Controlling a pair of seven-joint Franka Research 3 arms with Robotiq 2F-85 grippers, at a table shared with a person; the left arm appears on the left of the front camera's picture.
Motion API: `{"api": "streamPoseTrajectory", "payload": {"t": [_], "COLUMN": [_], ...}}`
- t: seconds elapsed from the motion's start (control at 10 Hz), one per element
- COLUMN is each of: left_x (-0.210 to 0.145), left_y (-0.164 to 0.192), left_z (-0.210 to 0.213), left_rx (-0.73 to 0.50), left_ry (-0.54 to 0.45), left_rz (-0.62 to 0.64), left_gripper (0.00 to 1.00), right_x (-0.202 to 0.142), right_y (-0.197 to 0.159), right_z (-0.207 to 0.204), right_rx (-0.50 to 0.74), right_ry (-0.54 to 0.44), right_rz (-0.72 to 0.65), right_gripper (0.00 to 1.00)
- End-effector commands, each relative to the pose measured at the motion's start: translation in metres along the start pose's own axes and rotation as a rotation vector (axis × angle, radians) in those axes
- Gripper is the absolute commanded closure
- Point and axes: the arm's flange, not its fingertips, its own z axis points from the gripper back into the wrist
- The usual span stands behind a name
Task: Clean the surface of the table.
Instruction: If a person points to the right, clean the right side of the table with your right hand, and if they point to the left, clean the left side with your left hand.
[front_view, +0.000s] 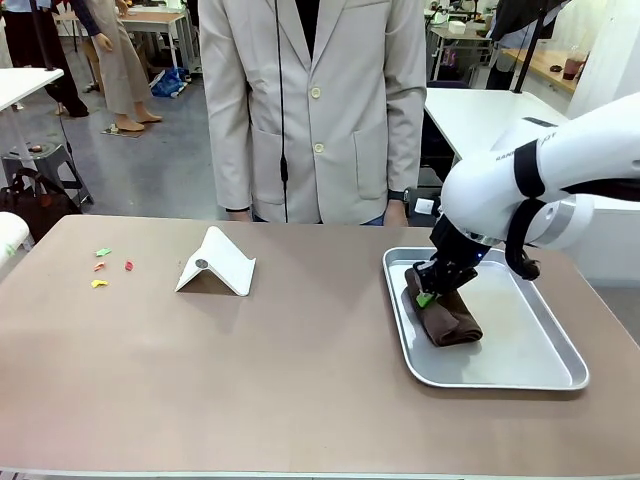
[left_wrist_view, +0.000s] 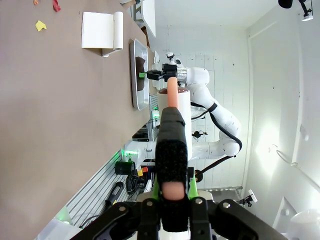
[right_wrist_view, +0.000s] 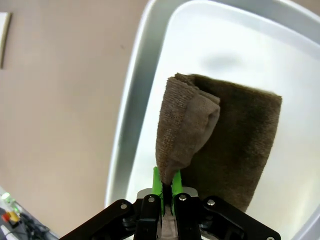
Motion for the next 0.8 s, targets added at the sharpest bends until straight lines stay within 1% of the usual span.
{"api": "streamPoseTrajectory", "payload": {"t": [0.0, 0.3, 0.7], "left_x": [-0.002, -0.002, -0.002], "left_y": [-0.003, -0.003, -0.003], "left_z": [0.000, 0.000, 0.000], "left_rx": [0.001, 0.001, 0.001], "left_ry": [0.004, 0.004, 0.004], "left_rz": [-0.012, -0.012, -0.012], "left_gripper": [0.98, 0.98, 0.98], "right_x": [0.002, 0.001, -0.004], "right_y": [0.001, -0.008, -0.038], "right_z": [-0.007, -0.011, -0.011], "right_rx": [-0.106, -0.176, -0.247], "right_ry": [0.011, 0.049, 0.059], "right_rz": [-0.018, -0.028, -0.109], "right_gripper": [0.93, 0.93, 0.93]}}
